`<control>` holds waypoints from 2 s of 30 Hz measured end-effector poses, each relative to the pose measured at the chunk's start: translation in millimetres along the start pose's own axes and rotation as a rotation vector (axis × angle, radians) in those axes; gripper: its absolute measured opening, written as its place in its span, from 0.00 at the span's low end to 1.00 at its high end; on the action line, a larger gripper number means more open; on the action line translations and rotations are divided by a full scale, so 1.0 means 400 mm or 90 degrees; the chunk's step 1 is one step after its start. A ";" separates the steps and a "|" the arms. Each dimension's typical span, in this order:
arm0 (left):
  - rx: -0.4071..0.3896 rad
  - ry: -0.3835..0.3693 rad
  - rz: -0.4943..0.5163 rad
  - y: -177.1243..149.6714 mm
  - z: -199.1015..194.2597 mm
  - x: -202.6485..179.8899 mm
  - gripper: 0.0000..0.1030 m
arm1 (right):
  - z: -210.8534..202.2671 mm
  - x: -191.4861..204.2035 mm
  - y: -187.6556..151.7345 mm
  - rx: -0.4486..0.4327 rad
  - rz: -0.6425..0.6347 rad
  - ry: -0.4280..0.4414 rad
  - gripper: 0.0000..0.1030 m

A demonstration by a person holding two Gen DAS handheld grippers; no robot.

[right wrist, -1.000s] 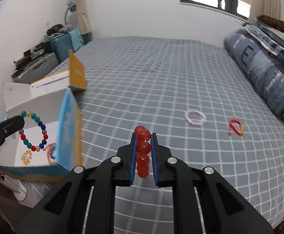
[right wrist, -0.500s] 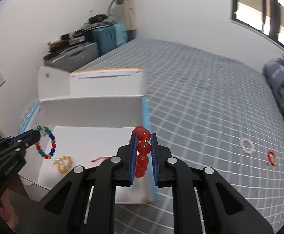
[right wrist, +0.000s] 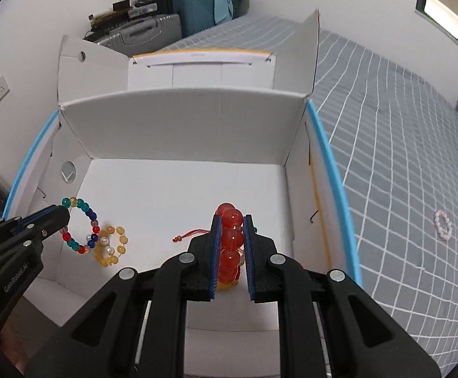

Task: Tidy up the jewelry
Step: 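Lift both bead bracelets and carry them over the white box, then open both tools to drop the bead bracelets into the box, then move both tools back over the bed toward the pink bead and red string bracelets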

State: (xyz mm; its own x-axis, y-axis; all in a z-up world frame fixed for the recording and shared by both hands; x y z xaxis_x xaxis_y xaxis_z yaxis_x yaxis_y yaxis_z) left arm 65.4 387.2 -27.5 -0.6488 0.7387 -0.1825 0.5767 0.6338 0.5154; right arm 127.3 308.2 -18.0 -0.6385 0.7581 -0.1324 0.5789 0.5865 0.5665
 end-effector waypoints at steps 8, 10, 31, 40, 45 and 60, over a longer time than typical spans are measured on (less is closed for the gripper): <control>0.013 0.008 -0.003 -0.009 0.020 0.005 0.09 | 0.026 0.003 -0.011 0.016 0.005 0.004 0.13; 0.011 0.009 -0.005 -0.011 0.015 0.004 0.10 | 0.030 0.001 -0.012 0.021 0.007 0.007 0.13; -0.092 0.050 -0.023 0.004 -0.081 0.023 0.86 | -0.095 -0.031 -0.003 -0.059 0.009 -0.007 0.88; -0.105 0.024 -0.005 -0.012 -0.101 -0.029 0.94 | -0.144 -0.099 -0.029 -0.082 0.022 -0.022 0.93; -0.110 0.016 0.025 -0.024 -0.113 -0.099 0.94 | -0.185 -0.175 -0.051 -0.095 0.037 -0.046 0.93; -0.122 -0.071 0.149 -0.098 -0.128 -0.519 0.94 | -0.273 -0.569 -0.235 -0.099 0.149 -0.131 0.93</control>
State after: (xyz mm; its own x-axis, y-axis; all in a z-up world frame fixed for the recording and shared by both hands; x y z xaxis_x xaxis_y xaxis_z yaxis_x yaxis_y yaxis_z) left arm 152.3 197.2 33.0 -0.4450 0.8867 -0.1256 0.5928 0.3968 0.7008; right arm 162.9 49.4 47.6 -0.3720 0.9181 -0.1369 0.6037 0.3513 0.7156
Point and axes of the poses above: each gripper's, at about its wrist camera, not at the fingertips, and z roughly the way its jaws point, x to its left, y to its top, the point moved 8 cm from there along z, roughly the way its jaws point, and after that the axes turned 12 degrees about -z, right-handed, at the moved point
